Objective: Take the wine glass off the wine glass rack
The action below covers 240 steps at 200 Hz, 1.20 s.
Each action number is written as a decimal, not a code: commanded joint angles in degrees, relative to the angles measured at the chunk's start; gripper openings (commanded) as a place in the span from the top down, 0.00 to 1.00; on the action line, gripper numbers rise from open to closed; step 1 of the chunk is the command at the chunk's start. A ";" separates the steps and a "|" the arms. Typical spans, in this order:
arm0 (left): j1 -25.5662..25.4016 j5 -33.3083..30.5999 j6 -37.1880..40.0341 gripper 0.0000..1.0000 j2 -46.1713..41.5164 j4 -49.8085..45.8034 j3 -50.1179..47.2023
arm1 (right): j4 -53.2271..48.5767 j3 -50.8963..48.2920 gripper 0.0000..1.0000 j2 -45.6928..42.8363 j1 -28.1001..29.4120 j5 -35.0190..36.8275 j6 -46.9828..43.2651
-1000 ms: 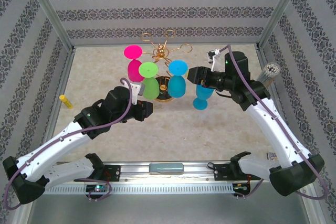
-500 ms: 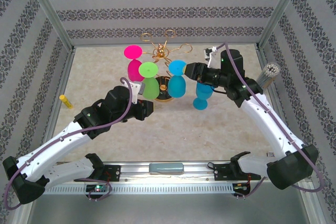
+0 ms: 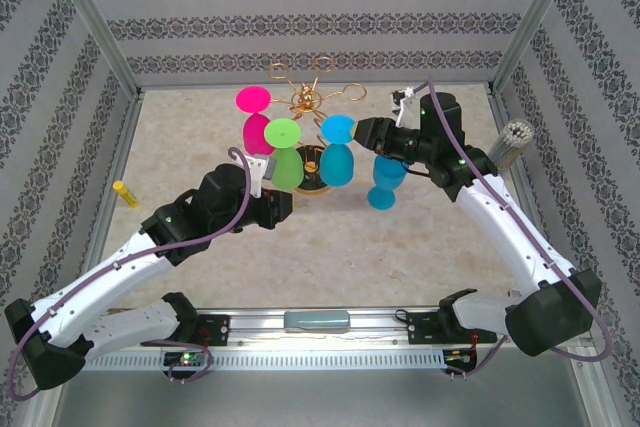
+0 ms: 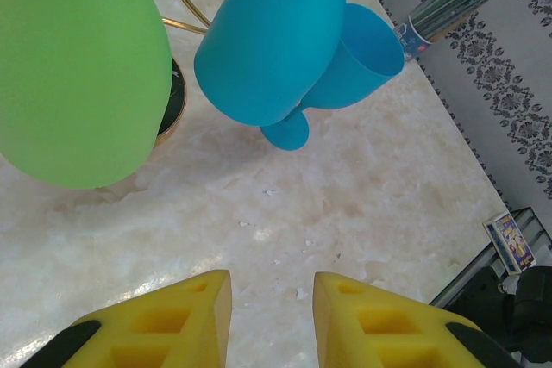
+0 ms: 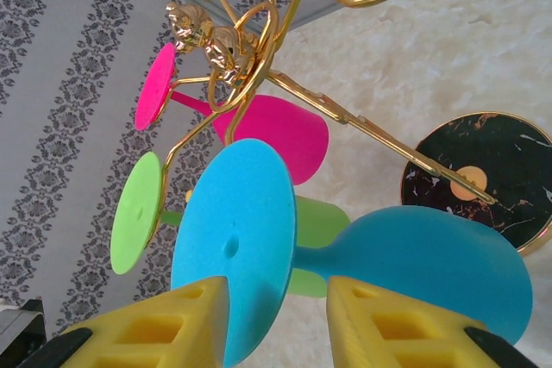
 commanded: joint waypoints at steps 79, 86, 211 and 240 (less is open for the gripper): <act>0.79 -0.41 0.25 0.69 -0.98 1.95 -1.02 | 2.66 -0.18 0.70 0.60 -0.87 -1.83 1.14; 0.78 -0.40 0.26 0.69 -1.12 1.99 -1.00 | 2.71 -0.07 0.70 0.73 -0.84 -1.91 1.10; 0.79 -0.77 0.45 0.69 -1.09 1.87 -0.82 | 3.15 0.52 0.82 1.37 -0.96 -2.54 1.83; 0.79 -1.02 0.53 0.69 -1.17 1.78 -0.75 | 2.90 0.52 0.83 0.83 -0.96 -2.45 2.00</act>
